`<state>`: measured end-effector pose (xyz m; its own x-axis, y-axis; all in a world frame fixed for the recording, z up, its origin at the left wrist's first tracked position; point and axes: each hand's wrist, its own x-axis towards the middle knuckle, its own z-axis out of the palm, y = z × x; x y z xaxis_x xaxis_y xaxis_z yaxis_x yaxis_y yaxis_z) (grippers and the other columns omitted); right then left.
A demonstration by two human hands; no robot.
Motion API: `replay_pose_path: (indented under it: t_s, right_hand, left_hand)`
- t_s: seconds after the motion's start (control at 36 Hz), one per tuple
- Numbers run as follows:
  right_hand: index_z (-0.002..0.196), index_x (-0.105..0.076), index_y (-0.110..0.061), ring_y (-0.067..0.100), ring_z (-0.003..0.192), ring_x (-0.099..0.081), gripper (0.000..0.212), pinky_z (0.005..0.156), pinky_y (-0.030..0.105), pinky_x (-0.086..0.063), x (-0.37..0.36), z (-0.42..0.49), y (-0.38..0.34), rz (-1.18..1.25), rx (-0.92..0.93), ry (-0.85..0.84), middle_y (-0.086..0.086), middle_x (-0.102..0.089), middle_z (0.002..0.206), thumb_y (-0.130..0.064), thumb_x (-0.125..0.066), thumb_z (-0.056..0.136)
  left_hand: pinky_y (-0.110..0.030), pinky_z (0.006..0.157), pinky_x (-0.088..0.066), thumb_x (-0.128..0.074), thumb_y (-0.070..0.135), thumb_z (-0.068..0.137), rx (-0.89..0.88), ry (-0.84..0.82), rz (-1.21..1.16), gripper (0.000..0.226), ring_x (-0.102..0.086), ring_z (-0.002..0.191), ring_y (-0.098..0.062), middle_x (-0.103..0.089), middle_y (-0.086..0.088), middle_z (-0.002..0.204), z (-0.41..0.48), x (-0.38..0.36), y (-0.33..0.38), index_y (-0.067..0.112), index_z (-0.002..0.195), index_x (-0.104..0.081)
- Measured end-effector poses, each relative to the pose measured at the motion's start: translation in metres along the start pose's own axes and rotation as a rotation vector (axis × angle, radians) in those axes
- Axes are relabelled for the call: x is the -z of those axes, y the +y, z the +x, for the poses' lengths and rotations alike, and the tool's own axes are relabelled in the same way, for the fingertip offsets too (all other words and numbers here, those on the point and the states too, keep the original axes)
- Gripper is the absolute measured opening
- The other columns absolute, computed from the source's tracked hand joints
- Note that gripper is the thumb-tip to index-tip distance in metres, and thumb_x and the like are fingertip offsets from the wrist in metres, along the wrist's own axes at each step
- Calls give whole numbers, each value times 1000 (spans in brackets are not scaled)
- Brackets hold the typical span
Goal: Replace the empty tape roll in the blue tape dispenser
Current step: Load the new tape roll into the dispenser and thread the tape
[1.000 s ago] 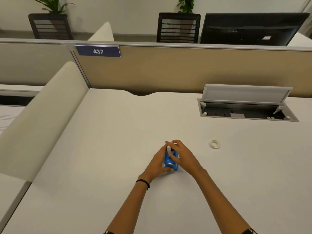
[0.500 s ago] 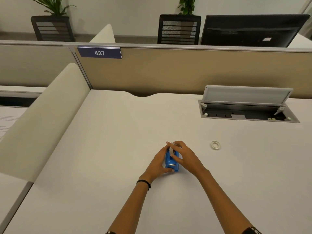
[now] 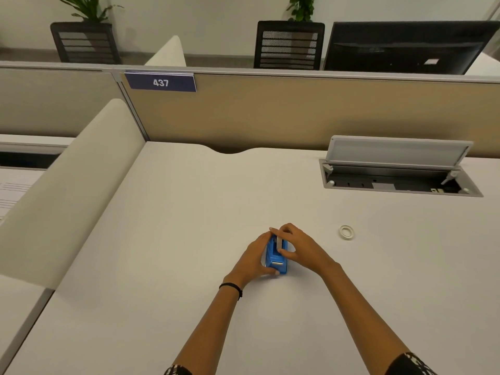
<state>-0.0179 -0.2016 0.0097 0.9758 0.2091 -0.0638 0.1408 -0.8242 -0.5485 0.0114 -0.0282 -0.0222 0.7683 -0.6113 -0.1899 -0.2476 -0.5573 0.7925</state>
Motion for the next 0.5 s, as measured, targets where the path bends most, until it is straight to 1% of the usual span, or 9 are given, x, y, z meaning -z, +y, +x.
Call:
replay_pose_path:
  t_s: [0.08, 0.17, 0.19, 0.25, 0.31, 0.36, 0.42, 0.44, 0.5]
  right_hand:
    - [138, -36, -25, 18, 108, -50, 54, 93, 29, -48, -1, 1, 0, -24, 4, -23, 6, -48, 124, -19, -58, 89]
    - [139, -32, -28, 21, 109, -51, 60, 94, 31, -47, -1, 1, 0, 36, -20, -28, 6, -51, 123, -19, -60, 87]
    - [140, -29, -30, 20, 111, -51, 64, 96, 31, -46, -1, 0, -1, 79, -31, -20, 5, -52, 124, -18, -62, 87]
    - [141, -25, -32, 17, 118, -49, 72, 100, 30, -41, 0, 0, -1, 166, -53, 6, 3, -50, 135, -18, -66, 84]
    - [140, -26, -29, 15, 121, -48, 75, 100, 26, -38, 0, 1, 0, 178, -70, 24, 0, -47, 140, -18, -69, 81]
    - [133, -34, -24, 18, 114, -53, 66, 96, 27, -42, -2, 2, 1, 162, -88, 32, 2, -54, 130, -18, -71, 79]
    - [119, -43, -19, 22, 100, -58, 50, 89, 32, -49, -3, 3, 0, 144, -94, 49, 5, -60, 114, -18, -71, 78]
    - [113, -45, -17, 23, 95, -58, 43, 86, 35, -51, -4, 3, -1, 134, -94, 54, 7, -61, 109, -17, -71, 78]
    - [107, -48, -13, 24, 91, -57, 37, 82, 36, -50, -4, 4, -3, 101, -99, 52, 9, -61, 105, -17, -70, 78]
  left_hand:
    - [-16, 101, -26, -80, 26, 68, -1, -1, -8, 94, -37, 131, -18, -36, -3, 146, -1, 1, 1, 20, 141, -21]
    - [-17, 103, -25, -80, 26, 68, 3, 0, -13, 95, -36, 132, -18, -34, -4, 148, -1, 2, 2, 18, 142, -20]
    - [-20, 106, -26, -80, 25, 68, 5, 0, -17, 96, -36, 133, -19, -34, -4, 148, -1, 2, 3, 17, 142, -20]
    - [-28, 110, -28, -81, 24, 67, 4, -2, -26, 96, -36, 133, -20, -33, -4, 148, -1, 2, 4, 16, 142, -21]
    - [-31, 110, -29, -81, 24, 67, 7, -4, -34, 96, -36, 133, -20, -34, -4, 148, -1, 2, 5, 17, 142, -22]
    - [-33, 111, -29, -81, 24, 67, 13, -5, -48, 96, -37, 133, -20, -34, -4, 148, -1, 2, 5, 17, 142, -22]
    - [-33, 111, -30, -82, 23, 67, 17, -3, -62, 95, -37, 132, -20, -35, -4, 147, -1, 2, 4, 18, 141, -23]
    - [-32, 111, -29, -82, 23, 66, 19, -3, -64, 95, -37, 132, -20, -35, -4, 147, -1, 2, 4, 18, 141, -23]
    - [-28, 110, -28, -82, 23, 66, 19, -4, -63, 96, -37, 132, -19, -35, -3, 147, -1, 2, 3, 18, 141, -23]
